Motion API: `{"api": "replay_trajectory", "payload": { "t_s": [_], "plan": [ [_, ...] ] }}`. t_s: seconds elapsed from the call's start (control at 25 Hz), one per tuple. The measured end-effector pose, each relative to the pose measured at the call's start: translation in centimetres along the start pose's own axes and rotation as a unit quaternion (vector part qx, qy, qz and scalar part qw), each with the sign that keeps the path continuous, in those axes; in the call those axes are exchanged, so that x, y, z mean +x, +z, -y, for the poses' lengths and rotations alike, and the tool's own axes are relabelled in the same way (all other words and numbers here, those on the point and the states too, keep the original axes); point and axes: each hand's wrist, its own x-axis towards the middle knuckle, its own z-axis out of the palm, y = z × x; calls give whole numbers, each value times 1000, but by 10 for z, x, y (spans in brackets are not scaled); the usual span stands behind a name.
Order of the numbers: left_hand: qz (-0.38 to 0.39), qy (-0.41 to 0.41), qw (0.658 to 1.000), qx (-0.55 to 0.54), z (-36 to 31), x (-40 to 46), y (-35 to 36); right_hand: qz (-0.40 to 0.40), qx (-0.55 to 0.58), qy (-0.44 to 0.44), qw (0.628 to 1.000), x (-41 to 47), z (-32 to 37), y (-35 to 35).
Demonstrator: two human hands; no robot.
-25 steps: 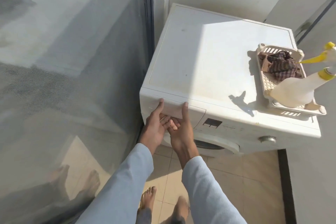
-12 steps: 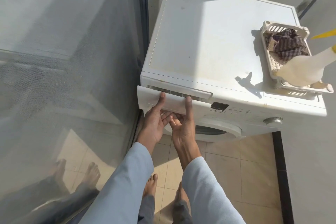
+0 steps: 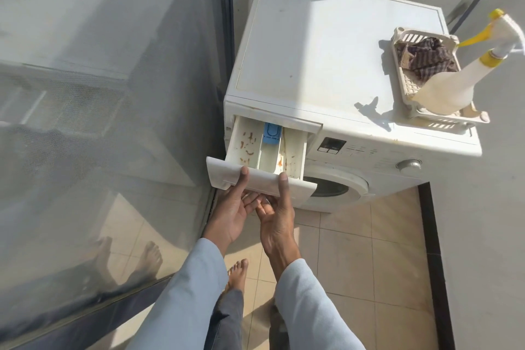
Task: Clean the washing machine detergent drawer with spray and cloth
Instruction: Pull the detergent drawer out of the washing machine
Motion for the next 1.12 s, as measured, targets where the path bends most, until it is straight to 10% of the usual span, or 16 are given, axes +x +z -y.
{"api": "replay_trajectory", "payload": {
  "t_s": [0.2, 0.36, 0.52, 0.8, 1.12],
  "plan": [
    [-27, -10, 999, 32, 6, -19, -3, 53, -72, 36, 995, -9, 1, -17],
    [-199, -42, 975, 94, -2, -17, -21, 101, -292, 134, 941, 3, 11, -74],
    [-297, 5, 946, 131, -48, 4, -44, -64, -323, 126, 936, 28, 51, -124],
    [-14, -34, 933, 357, -123, 51, -10, 53, -338, 55, 938, 69, 126, -25],
    [35, -128, 930, 343, -119, 81, 18, 65, -421, 86, 901, 91, 122, 49]
  ]
}}
